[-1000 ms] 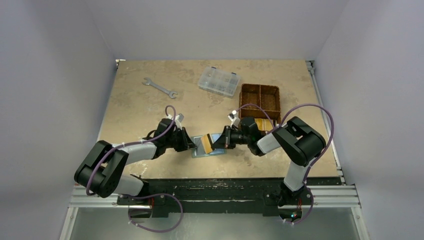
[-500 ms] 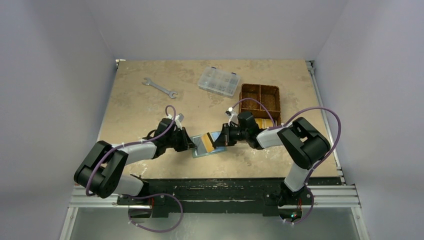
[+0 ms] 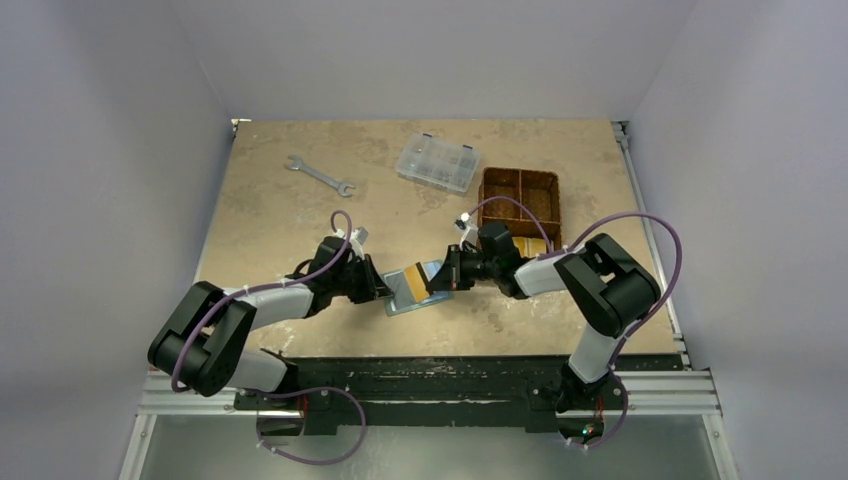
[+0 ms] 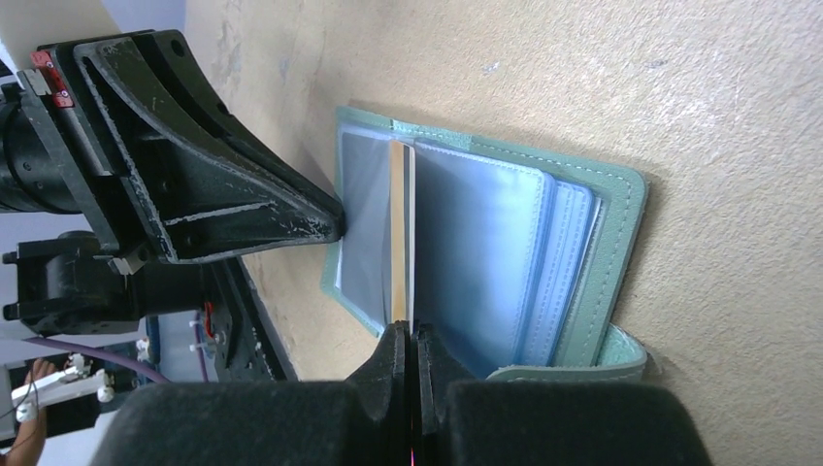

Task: Put the credit cards into the card holder
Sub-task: Insert the credit card into the card holder.

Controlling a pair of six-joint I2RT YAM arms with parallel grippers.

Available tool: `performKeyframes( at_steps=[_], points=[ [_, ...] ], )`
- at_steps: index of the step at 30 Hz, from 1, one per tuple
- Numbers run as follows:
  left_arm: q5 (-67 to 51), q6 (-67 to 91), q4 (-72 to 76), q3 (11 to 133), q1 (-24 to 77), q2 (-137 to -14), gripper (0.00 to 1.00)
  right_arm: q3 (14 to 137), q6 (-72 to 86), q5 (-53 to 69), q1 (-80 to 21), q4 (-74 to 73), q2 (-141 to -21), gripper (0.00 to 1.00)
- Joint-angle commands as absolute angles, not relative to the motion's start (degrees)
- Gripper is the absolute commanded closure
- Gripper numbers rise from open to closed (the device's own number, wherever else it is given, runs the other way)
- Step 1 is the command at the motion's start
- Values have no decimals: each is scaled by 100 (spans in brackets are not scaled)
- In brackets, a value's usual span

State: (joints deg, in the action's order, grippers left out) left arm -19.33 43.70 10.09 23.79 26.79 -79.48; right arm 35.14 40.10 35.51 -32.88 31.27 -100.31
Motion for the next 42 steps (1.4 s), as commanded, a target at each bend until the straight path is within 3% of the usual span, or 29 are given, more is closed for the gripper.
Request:
performKeyframes(
  at_steps=[1, 12, 35, 42],
  points=[
    [-1710, 4068, 170, 2218, 2742, -8147, 100, 3617, 4043, 3310, -3279, 3283, -10126, 100],
    [-1823, 4216, 384, 2106, 2742, -8178, 100, 3299, 5159, 3703, -3401, 4373, -10547, 100],
    [-1758, 4206, 290, 2088, 2742, -8029, 100, 3332, 5178, 4688, -3452, 3812, -10330, 100],
    [-1741, 4176, 255, 2091, 2742, -8018, 100, 3125, 5565, 4961, -3441, 4506, -10353, 100]
  ],
)
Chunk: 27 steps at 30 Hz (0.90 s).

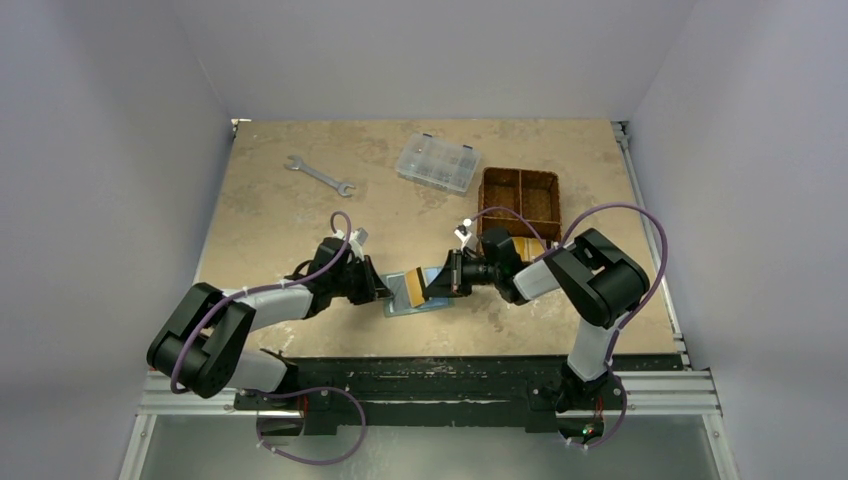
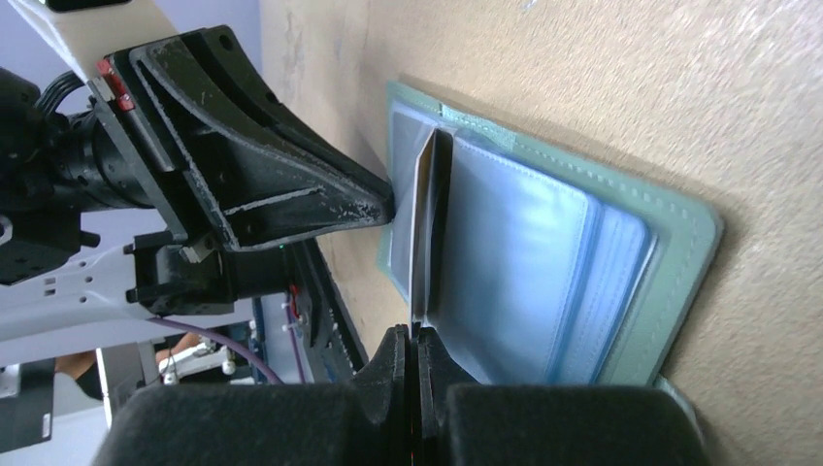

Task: Put the credit cards into the card holder
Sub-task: Insert the credit card into the card holder.

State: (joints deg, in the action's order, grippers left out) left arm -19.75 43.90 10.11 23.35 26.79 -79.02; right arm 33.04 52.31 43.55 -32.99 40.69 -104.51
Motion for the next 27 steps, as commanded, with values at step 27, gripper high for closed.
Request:
performKeyframes(
  at_steps=[27],
  points=[
    [-1828, 4186, 300, 2029, 2742, -8001, 100, 3188, 5474, 3827, -3364, 4658, -10416, 100]
  ],
)
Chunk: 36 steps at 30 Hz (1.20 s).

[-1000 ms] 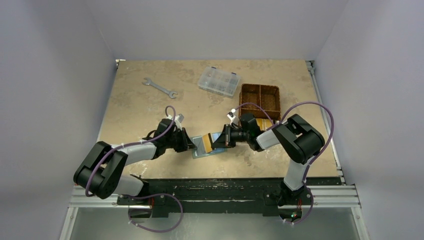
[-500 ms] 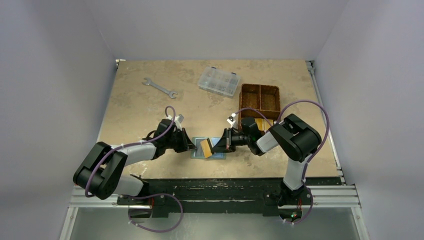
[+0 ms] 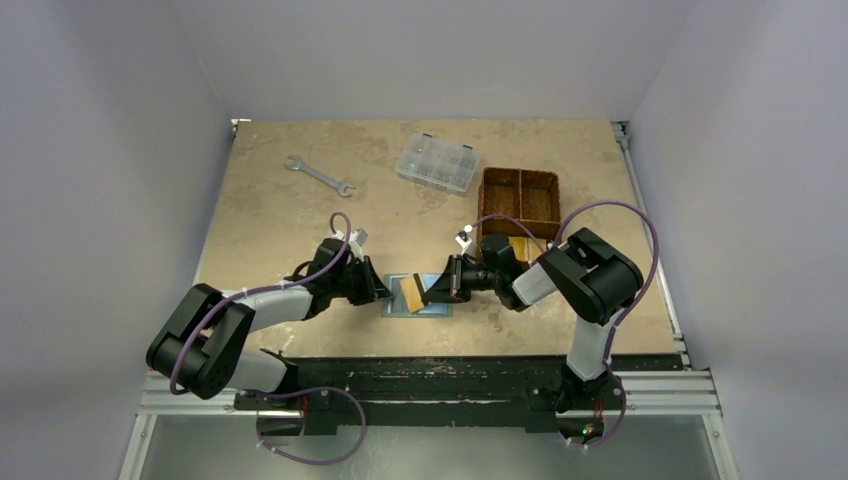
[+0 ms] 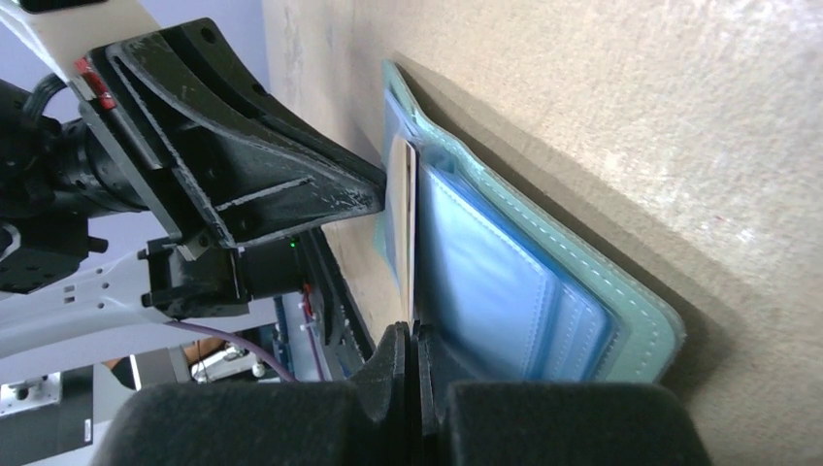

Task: Put the credit cards into the card holder
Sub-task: Insert the credit card into the card holder.

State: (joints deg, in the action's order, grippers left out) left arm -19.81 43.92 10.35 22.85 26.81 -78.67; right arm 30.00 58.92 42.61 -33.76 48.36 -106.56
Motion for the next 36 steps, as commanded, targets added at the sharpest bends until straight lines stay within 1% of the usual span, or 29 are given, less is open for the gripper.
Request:
performKeyframes(
  at_steps=[1, 9, 12, 22, 26, 36],
  points=[
    [-1827, 4184, 299, 2025, 2742, -8005, 100, 3220, 5358, 3785, -3341, 4496, -10343, 100],
    [-1828, 4152, 288, 2059, 2742, -8032, 100, 3614, 4347, 3638, -3191, 3271, -9957, 100],
    [-1844, 4148, 307, 2077, 2742, -8073, 100, 3689, 4145, 3598, -3184, 3040, -9926, 100],
    [-1844, 4140, 334, 2088, 2742, -8139, 100, 3698, 3901, 3599, -3188, 2863, -9996, 100],
    [-1838, 4152, 334, 2115, 2742, -8154, 100, 3580, 4212, 3709, -3189, 3138, -10078, 100],
    [-1862, 4193, 361, 2090, 2742, -8143, 100, 3564, 4474, 3659, -3321, 3241, -10226, 100]
  ],
)
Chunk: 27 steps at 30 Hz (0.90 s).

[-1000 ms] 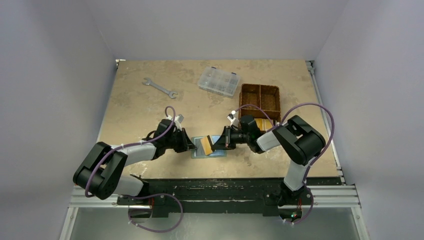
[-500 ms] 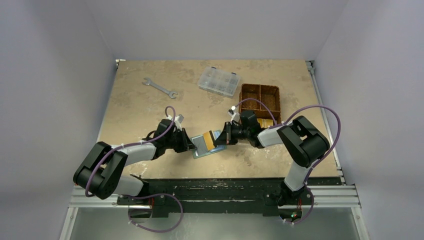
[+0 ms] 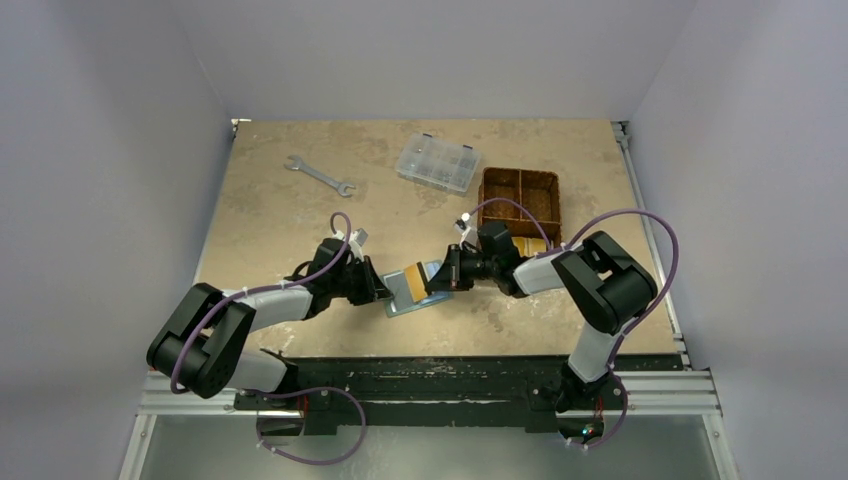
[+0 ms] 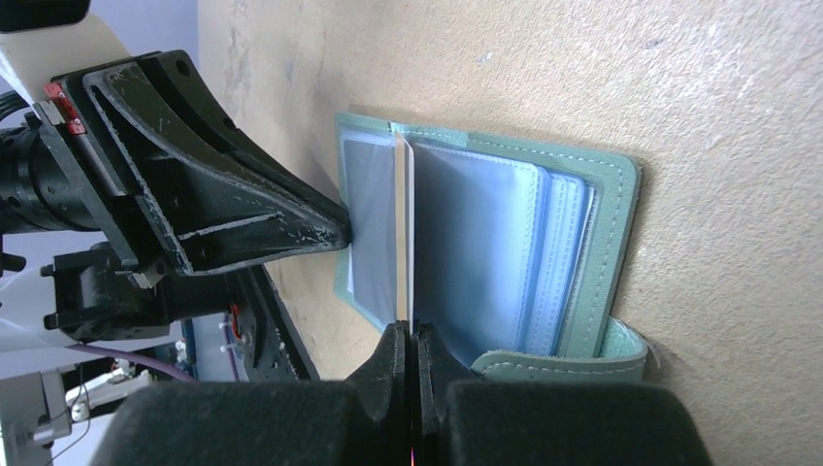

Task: Put the credit cards into the card holder
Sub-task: Insert the credit card into the card holder.

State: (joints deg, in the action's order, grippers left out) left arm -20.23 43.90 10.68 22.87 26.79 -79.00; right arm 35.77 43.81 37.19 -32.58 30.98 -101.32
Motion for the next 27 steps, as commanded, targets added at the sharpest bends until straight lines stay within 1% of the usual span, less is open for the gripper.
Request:
performKeyframes(
  at_steps=[1, 14, 18, 27],
  points=[
    [-1863, 4195, 360, 2092, 2742, -8139, 100, 3579, 4504, 3676, -3337, 3218, -10230, 100],
    [-1860, 4204, 335, 2091, 2738, -8104, 100, 3379, 4600, 3864, -3366, 3000, -10226, 100],
    [-1857, 4201, 343, 2091, 2742, -8110, 100, 3451, 4347, 3848, -3374, 2913, -10268, 100],
    [-1837, 4175, 264, 2109, 2742, -8035, 100, 3599, 4430, 4046, -3401, 2836, -10500, 100]
  ],
)
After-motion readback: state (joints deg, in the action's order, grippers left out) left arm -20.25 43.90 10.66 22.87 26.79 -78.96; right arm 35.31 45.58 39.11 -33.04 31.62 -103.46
